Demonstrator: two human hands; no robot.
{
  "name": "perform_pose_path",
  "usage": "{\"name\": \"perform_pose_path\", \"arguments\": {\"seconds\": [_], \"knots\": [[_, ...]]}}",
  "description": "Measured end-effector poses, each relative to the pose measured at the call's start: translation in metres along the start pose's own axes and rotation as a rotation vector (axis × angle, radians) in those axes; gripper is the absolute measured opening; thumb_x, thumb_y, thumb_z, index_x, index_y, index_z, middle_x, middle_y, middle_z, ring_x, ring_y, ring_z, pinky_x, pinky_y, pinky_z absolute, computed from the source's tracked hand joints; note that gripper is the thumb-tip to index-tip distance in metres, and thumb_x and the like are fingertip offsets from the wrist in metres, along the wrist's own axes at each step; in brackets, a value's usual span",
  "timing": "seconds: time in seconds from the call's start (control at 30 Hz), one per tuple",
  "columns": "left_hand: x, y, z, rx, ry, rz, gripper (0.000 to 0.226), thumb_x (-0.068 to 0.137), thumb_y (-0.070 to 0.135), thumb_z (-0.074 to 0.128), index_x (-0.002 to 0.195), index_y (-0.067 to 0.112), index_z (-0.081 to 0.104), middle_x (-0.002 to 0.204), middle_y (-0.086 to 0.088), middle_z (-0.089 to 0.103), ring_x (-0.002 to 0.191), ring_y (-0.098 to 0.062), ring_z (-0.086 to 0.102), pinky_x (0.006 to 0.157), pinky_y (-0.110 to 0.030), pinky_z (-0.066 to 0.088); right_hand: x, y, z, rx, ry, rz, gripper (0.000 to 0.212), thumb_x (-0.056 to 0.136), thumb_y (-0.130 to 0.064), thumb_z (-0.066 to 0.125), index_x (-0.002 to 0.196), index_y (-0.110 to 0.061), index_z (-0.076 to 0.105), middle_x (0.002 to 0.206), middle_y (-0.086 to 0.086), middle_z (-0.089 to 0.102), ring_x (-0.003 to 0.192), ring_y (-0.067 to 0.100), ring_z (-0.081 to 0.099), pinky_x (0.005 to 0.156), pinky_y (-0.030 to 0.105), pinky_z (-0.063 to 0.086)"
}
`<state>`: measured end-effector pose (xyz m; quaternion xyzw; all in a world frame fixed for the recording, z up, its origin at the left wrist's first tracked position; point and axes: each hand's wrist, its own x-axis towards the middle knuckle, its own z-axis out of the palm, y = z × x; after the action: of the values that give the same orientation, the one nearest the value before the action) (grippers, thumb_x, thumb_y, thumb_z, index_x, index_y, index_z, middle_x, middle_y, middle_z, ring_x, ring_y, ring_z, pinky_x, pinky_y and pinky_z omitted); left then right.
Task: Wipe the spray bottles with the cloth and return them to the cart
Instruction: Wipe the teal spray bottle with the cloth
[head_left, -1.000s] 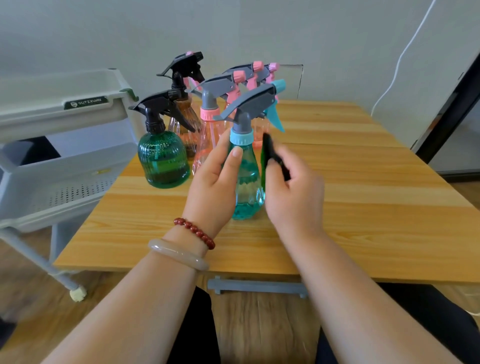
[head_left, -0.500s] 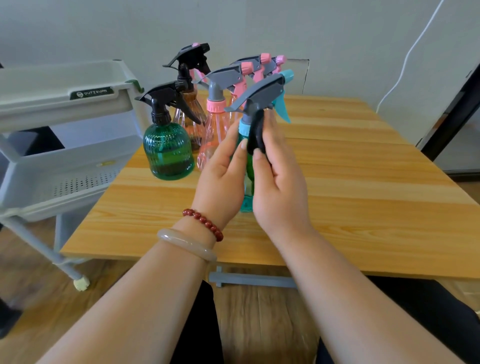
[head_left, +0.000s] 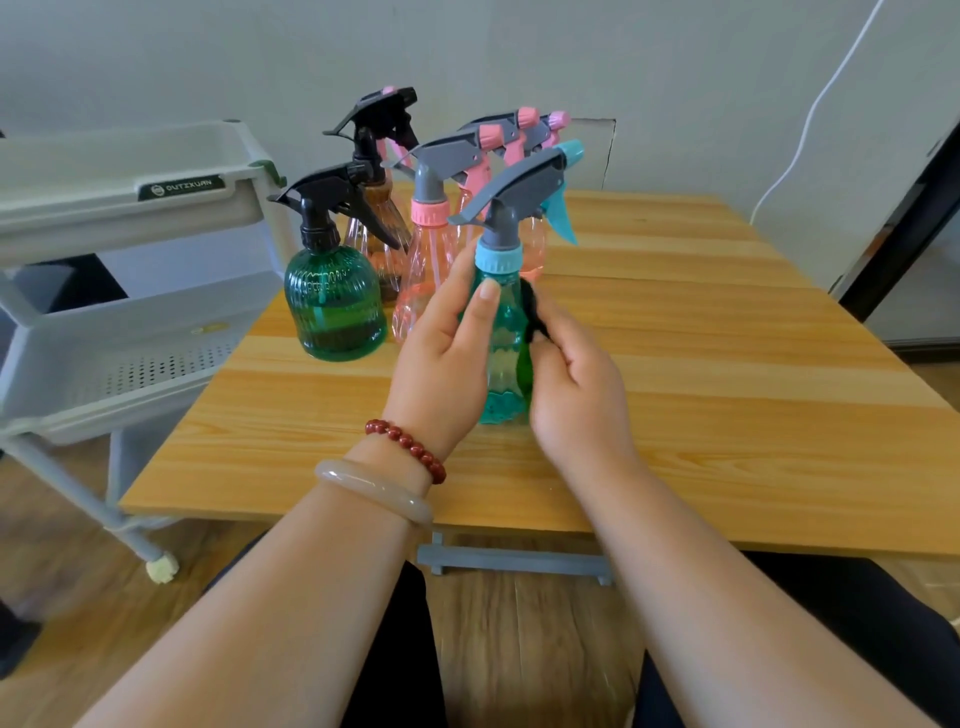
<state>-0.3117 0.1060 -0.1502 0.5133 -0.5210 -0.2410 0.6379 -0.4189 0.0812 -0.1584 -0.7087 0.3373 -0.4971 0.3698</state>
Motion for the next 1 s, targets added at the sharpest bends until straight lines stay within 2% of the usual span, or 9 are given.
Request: {"name": "perform_pose_path", "arguments": {"seconds": [0.07,0.23,0.33,0.4,0.47,0.57,0.77,0.9,1.0], "knots": [[0.000,-0.001,0.000,0.015,-0.006,0.001,0.042,0.106,0.026,0.039,0.148,0.032,0.039,0.148,0.017,0.046,0.137,0.003,0.037,0.117,-0.033,0.033,0.001,-0.002,-0.004,0.022,0.020,0.019,0.044,0.103,-0.003,0.038,0.140,-0.020,0.052,0.133,-0.017,0.053,0.129,-0.003,0.045,0.102,0.004,0.034],[-0.002,0.002,0.002,0.029,-0.015,0.027,0.043,0.107,0.021,0.038,0.149,0.026,0.038,0.146,0.020,0.045,0.135,0.011,0.035,0.114,-0.017,0.030,-0.002,-0.006,0.009,-0.050,0.051,-0.194,0.050,0.100,0.000,0.036,0.150,-0.009,0.036,0.150,-0.008,0.037,0.145,0.007,0.028,0.115,0.013,0.023],[-0.001,0.002,0.003,0.024,0.001,0.001,0.044,0.106,0.025,0.039,0.150,0.029,0.037,0.149,0.017,0.043,0.137,0.007,0.035,0.117,-0.025,0.031,-0.003,0.002,0.002,-0.038,0.061,0.002,0.048,0.098,0.002,0.038,0.139,-0.016,0.055,0.129,-0.014,0.057,0.127,0.001,0.049,0.096,0.001,0.035],[-0.002,0.002,0.003,0.041,0.001,-0.006,0.044,0.106,0.025,0.039,0.150,0.030,0.036,0.147,0.021,0.042,0.135,0.011,0.033,0.113,-0.014,0.029,0.001,0.000,-0.004,-0.037,0.078,0.115,0.046,0.098,0.000,0.039,0.132,-0.022,0.062,0.115,-0.019,0.062,0.113,-0.001,0.057,0.082,-0.002,0.039],[-0.002,0.001,0.004,0.045,-0.010,0.002,0.044,0.106,0.025,0.039,0.150,0.029,0.036,0.147,0.023,0.041,0.135,0.013,0.032,0.112,-0.010,0.028,0.005,-0.008,-0.005,-0.010,0.114,0.010,0.043,0.101,-0.002,0.039,0.137,-0.020,0.055,0.125,-0.017,0.060,0.118,-0.008,0.053,0.091,0.001,0.038],[-0.001,0.000,0.004,0.034,-0.018,0.017,0.045,0.106,0.024,0.038,0.151,0.027,0.036,0.151,0.017,0.042,0.138,0.008,0.034,0.116,-0.022,0.030,0.002,-0.009,0.005,-0.038,0.076,-0.184,0.049,0.101,-0.002,0.037,0.150,-0.008,0.037,0.153,0.000,0.041,0.143,0.006,0.032,0.116,0.017,0.027],[0.000,-0.004,0.003,0.018,-0.011,0.010,0.047,0.105,0.030,0.038,0.151,0.028,0.036,0.151,0.012,0.043,0.140,-0.001,0.036,0.118,-0.037,0.032,0.000,-0.003,-0.003,0.008,0.094,0.029,0.046,0.100,0.000,0.039,0.138,-0.018,0.055,0.128,-0.020,0.054,0.124,-0.008,0.046,0.095,-0.001,0.034],[-0.001,-0.001,0.004,0.016,-0.025,0.015,0.044,0.107,0.023,0.038,0.151,0.026,0.037,0.151,0.015,0.043,0.137,0.008,0.034,0.115,-0.020,0.030,0.002,-0.011,0.001,-0.086,0.038,-0.235,0.049,0.101,0.000,0.038,0.150,-0.008,0.034,0.155,0.000,0.034,0.146,0.007,0.027,0.115,0.013,0.022],[0.000,0.001,0.003,0.005,-0.011,0.022,0.043,0.107,0.020,0.038,0.150,0.025,0.039,0.149,0.015,0.045,0.136,0.008,0.036,0.116,-0.022,0.030,-0.004,0.007,0.007,-0.142,0.012,-0.255,0.050,0.099,0.001,0.041,0.148,-0.003,0.037,0.159,0.010,0.027,0.148,0.016,0.023,0.116,0.013,0.020]]}}
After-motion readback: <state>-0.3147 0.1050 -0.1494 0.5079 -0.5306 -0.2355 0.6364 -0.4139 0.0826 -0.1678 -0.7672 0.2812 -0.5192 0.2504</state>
